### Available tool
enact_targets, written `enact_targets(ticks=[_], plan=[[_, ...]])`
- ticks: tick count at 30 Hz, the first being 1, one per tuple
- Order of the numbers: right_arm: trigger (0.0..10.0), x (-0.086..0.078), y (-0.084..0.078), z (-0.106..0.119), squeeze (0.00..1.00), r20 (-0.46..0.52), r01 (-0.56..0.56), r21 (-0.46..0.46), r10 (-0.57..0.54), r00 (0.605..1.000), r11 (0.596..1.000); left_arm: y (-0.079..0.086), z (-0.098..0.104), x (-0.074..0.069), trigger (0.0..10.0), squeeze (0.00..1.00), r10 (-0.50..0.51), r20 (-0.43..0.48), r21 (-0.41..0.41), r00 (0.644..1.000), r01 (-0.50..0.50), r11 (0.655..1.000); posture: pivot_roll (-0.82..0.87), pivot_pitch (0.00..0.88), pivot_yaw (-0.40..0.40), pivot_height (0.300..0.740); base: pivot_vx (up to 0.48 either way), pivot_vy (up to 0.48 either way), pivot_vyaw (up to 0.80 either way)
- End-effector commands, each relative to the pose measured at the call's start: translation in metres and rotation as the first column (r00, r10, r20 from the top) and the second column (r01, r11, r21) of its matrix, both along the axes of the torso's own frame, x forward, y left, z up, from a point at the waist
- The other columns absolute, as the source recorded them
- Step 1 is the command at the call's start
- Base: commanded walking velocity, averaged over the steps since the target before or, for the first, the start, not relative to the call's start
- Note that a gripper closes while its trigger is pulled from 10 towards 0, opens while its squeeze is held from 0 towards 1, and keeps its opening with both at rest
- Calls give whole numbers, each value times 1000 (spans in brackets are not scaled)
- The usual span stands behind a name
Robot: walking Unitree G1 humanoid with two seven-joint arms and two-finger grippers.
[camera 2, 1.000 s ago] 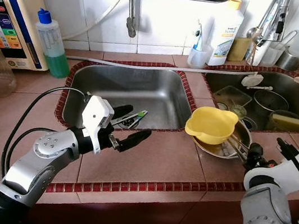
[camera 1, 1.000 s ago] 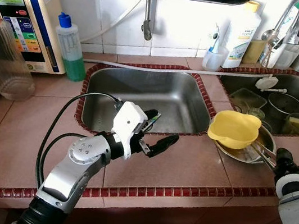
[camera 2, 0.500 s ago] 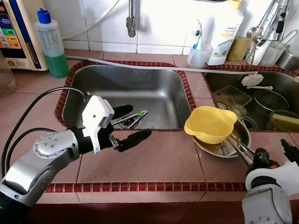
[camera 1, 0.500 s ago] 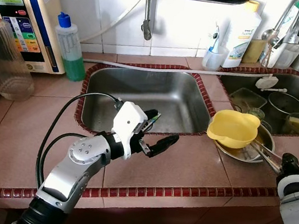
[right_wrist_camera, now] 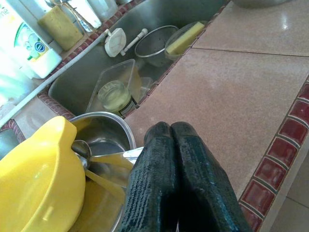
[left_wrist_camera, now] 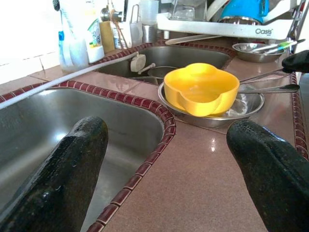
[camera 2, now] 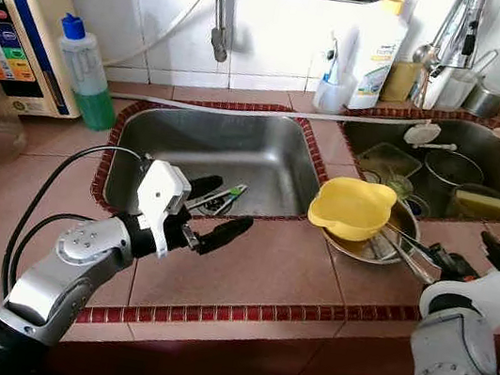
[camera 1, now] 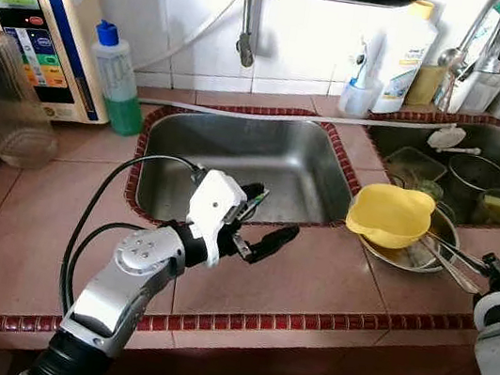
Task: Kitchen organization
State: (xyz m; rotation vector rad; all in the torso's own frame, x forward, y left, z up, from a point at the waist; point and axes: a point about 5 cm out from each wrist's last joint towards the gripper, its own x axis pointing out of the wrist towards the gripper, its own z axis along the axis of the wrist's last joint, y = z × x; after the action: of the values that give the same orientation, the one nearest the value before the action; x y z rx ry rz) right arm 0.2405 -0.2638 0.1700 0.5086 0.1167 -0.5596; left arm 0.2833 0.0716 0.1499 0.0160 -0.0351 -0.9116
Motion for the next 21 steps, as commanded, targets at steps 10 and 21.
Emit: enact_targets(ticks=[10, 21], plan=[[0, 5, -3, 18, 0, 68, 10, -76, -5, 998, 997, -2, 3, -1, 10000, 0, -14, 20, 12, 1000, 14, 1000, 13, 0, 43, 740, 0, 0, 0], [0, 8, 3, 24, 0, 98, -21, -122, 33, 995, 992, -3, 2, -2, 10000, 0, -13, 18, 12, 1000, 13, 1000, 16, 0, 39, 740, 0, 0, 0]])
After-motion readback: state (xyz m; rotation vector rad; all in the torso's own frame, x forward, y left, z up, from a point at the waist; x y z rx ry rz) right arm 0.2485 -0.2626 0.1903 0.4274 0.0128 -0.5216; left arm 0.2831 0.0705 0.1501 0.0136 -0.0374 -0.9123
